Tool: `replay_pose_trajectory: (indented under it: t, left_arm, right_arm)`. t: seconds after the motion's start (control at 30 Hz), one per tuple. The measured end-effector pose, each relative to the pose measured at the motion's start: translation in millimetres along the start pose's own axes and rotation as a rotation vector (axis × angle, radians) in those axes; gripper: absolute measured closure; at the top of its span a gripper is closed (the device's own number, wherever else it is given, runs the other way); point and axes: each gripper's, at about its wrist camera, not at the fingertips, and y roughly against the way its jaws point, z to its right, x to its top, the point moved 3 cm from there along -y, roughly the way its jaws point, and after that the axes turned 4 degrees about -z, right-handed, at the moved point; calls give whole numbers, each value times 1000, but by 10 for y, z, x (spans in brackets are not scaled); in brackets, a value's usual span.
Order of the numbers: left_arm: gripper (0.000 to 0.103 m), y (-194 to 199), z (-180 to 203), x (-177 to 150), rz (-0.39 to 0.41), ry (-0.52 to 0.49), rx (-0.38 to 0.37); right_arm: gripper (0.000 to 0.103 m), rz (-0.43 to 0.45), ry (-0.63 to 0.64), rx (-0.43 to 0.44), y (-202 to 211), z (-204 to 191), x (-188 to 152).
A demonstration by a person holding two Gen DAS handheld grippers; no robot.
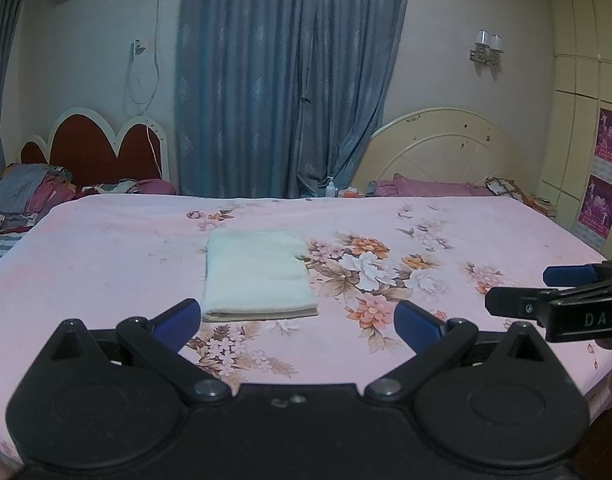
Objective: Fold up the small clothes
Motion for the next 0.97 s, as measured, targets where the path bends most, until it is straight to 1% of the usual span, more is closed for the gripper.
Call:
replay_pose_trajectory:
  t: [0.57, 0.87, 0.97]
  left_arm:
    - [1, -15, -63, 33, -2, -2, 2]
    - [2, -18, -103, 33, 6, -7, 15]
    - [1, -41, -133, 31, 1, -3, 8]
  right_arm:
    - [0, -6, 14, 9, -99, 13, 40]
    - [0, -4, 25, 15, -139, -4, 50]
    - [0, -6, 28, 18, -155, -8, 53]
